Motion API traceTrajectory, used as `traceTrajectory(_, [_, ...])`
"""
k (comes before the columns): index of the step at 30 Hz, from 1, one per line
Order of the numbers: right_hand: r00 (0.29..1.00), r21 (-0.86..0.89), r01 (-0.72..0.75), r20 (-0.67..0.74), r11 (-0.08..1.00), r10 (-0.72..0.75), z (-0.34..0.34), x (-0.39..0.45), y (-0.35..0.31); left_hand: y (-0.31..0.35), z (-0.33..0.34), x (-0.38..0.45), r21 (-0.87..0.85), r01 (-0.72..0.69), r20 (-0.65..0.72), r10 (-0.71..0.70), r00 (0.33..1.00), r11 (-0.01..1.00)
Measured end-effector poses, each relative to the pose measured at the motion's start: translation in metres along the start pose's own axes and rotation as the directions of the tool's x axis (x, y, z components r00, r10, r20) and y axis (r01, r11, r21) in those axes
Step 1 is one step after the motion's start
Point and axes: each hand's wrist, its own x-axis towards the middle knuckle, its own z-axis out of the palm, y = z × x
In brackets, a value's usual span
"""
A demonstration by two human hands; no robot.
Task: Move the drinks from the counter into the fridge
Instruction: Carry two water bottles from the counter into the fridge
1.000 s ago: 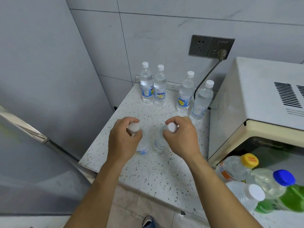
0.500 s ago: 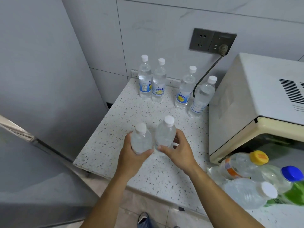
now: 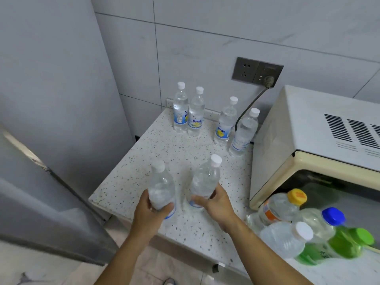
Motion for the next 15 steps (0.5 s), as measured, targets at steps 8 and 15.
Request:
traceTrajectory(8, [0.954, 0.419, -0.232, 0.275, 0.878, 0.121, -0.013, -0.09, 0.032, 0.0, -0.014, -0.119, -0.549, 0.213, 0.102, -0.188, 0.977, 0.808])
traceTrajectory(15, [0.857, 0.495, -0.445, 0.477, 0.746, 0.195, 0.015, -0.154, 0.067, -0.012, -0.034, -0.242, -0.732, 0.343, 0.022, -0.482, 0.876, 0.589])
